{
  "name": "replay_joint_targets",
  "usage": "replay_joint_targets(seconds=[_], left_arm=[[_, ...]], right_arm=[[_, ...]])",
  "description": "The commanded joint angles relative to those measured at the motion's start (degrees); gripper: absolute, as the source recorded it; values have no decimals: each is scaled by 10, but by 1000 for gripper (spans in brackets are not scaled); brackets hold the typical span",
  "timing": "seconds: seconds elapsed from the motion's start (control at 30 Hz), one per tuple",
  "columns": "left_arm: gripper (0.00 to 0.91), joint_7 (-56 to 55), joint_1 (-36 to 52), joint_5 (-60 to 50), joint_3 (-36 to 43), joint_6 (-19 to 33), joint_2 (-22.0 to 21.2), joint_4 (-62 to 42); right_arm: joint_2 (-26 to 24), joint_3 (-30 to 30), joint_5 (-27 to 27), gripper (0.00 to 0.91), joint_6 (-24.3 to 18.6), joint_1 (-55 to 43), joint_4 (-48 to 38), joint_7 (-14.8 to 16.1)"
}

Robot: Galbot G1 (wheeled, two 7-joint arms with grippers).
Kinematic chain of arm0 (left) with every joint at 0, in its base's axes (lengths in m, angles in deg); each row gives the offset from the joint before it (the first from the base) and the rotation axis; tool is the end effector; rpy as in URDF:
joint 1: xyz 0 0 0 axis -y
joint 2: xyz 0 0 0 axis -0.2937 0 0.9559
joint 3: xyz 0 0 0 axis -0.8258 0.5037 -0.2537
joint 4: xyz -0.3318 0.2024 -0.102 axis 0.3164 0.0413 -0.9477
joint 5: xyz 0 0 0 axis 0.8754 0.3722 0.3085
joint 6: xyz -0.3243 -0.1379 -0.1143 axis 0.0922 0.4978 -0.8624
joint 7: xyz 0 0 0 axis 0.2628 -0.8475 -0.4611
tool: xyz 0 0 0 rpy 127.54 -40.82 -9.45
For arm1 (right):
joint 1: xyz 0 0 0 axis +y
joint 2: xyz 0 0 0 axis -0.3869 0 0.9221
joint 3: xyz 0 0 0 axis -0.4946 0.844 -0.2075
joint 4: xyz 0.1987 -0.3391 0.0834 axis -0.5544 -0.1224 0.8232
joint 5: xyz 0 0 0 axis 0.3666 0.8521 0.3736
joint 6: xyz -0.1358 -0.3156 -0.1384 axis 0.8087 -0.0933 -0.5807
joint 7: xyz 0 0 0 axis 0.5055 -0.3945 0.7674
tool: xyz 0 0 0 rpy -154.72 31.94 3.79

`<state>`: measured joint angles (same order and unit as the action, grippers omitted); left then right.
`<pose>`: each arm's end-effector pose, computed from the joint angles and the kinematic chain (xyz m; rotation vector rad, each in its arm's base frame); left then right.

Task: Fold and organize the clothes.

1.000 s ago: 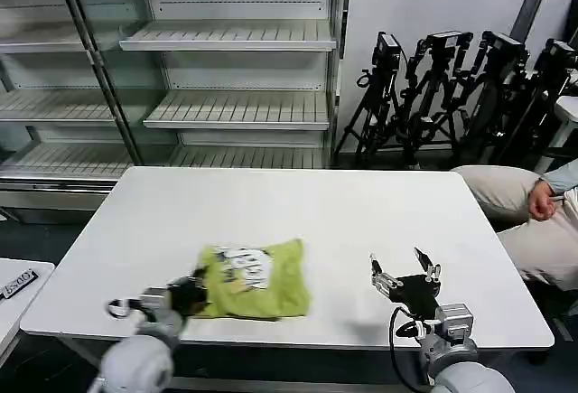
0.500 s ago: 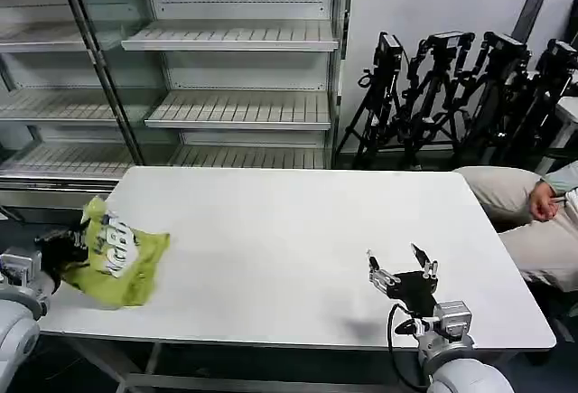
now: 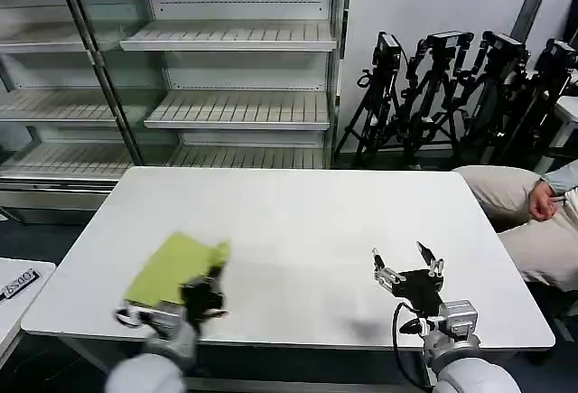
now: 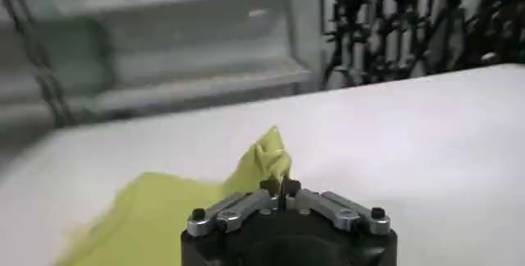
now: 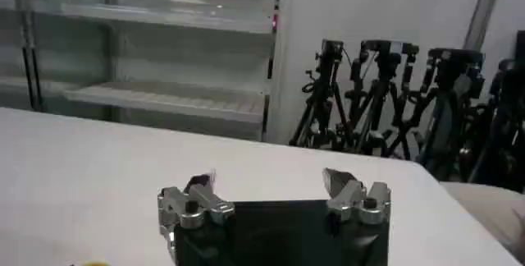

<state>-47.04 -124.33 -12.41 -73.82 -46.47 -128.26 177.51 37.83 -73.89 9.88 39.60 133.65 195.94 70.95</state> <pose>0.2213 0.0033 -0.2783 -0.2606 -2.7712 -0.1333 0.2002 -0.0369 -0.2300 0.1224 -2.9403 0.1728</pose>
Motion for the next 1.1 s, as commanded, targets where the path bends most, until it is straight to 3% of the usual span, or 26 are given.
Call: replay_joint_targets(seconds=[0.03, 0.2, 0.23, 0.27, 0.47, 0.57, 0.77, 0.9, 0.97, 1.1], left_arm=[[20, -136, 103, -15, 182, 0, -238, -69], [20, -198, 157, 45, 172, 1, -260, -103], [272, -202, 161, 53, 172, 0, -260, -105], [907, -205, 165, 60, 173, 1, -260, -106], [907, -186, 208, 102, 157, 2, -255, -106], [907, -146, 221, 102, 143, 3, -227, -96], [907, -31, 193, 29, 50, 4, -86, -33], [907, 128, 137, -101, -114, 107, 8, -88], [907, 176, 121, -113, -162, 149, 42, -114], [907, 204, 102, -94, -223, 179, 63, -152]], right_arm=[[-12, -10, -7, 907, 6, -38, -4, 16], [-17, -23, -14, 907, -1, -51, -18, 14], [-17, -23, -14, 907, -1, -51, -20, 15], [-17, -24, -13, 907, -1, -51, -20, 16], [-15, -39, -15, 907, -4, -48, -30, 25], [-14, -46, -16, 907, -13, -50, -36, 30], [-3, -32, -7, 907, -24, -57, -48, 36], [3, -14, 10, 907, -44, -64, -67, 44], [9, -4, 18, 907, -55, -73, -81, 46], [14, 5, 33, 907, -81, -86, -109, 48]])
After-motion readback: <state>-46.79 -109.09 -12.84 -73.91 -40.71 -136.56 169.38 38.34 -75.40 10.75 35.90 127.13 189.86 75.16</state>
